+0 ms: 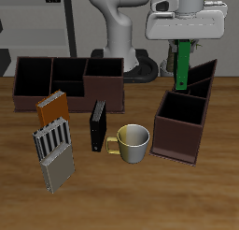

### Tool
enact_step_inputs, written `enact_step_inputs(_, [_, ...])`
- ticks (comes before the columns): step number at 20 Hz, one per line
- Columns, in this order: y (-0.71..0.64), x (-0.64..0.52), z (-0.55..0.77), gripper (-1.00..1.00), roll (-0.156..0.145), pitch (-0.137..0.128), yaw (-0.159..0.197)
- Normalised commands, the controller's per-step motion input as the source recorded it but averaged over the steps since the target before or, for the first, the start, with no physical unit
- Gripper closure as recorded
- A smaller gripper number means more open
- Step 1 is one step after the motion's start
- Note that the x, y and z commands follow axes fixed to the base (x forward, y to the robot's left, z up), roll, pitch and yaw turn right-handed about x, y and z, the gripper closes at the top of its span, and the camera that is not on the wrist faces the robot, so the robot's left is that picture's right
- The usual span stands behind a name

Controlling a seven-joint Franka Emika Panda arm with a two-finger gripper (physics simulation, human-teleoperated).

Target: Place the green book into the left desk caddy's right compartment

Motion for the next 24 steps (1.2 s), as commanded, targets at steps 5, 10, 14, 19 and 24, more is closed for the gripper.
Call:
enact_step_inputs(5, [0.05,0.10,-0.18,1.00,0.006,0.018,0.005])
enact_step_inputs(10, [0.03,0.05,-0.13,1.00,0.007,0.016,-0.004])
enact_step_inputs(14, [0.11,0.07,-0.21,1.00,0.017,0.032,-0.003])
enact_step_inputs(19, [0.05,0.06,-0.12,1.00,0.019,0.013,-0.005])
enact_step_inputs(24, [-0.01,0.04,-0.11,1.00,0.002,0.017,-0.004])
